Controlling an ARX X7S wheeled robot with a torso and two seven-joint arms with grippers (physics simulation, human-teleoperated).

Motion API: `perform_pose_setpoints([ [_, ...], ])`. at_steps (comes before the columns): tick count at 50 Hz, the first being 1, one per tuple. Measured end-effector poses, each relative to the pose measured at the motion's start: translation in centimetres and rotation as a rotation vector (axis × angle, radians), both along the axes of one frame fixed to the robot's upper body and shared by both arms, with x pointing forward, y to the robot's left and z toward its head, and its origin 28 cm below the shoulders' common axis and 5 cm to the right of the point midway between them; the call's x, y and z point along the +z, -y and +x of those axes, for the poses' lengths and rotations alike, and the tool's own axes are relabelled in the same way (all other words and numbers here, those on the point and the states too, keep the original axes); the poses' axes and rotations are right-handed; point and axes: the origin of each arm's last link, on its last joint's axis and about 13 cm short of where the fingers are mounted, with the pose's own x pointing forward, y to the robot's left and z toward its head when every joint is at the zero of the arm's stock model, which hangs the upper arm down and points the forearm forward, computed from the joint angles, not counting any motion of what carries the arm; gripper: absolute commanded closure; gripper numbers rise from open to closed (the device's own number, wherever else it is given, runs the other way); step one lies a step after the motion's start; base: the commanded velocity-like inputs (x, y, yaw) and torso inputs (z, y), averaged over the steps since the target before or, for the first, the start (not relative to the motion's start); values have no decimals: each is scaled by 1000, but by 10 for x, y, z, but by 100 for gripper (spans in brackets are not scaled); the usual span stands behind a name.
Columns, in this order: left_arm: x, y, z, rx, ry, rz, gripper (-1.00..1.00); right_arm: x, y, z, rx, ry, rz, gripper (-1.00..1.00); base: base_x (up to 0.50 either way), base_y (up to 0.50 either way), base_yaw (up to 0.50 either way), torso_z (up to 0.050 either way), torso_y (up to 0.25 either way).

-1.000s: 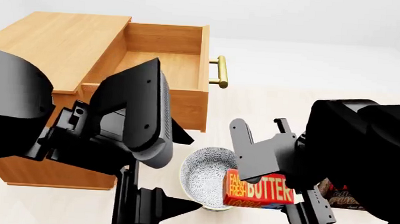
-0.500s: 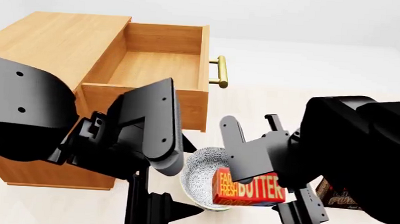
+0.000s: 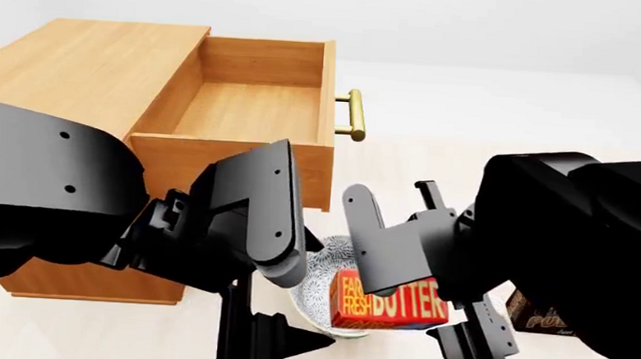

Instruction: Put the butter at the back in the top drawer of the cabinet and close it.

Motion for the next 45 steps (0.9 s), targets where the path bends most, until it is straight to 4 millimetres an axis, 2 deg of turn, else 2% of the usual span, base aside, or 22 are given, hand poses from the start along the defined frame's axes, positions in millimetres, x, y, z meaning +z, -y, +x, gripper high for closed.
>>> perform_pose_setpoints([
  [45, -12, 11, 5, -18, 26, -9, -100, 4, -6, -3, 23, 16, 13, 100, 0, 0, 0, 0, 1],
])
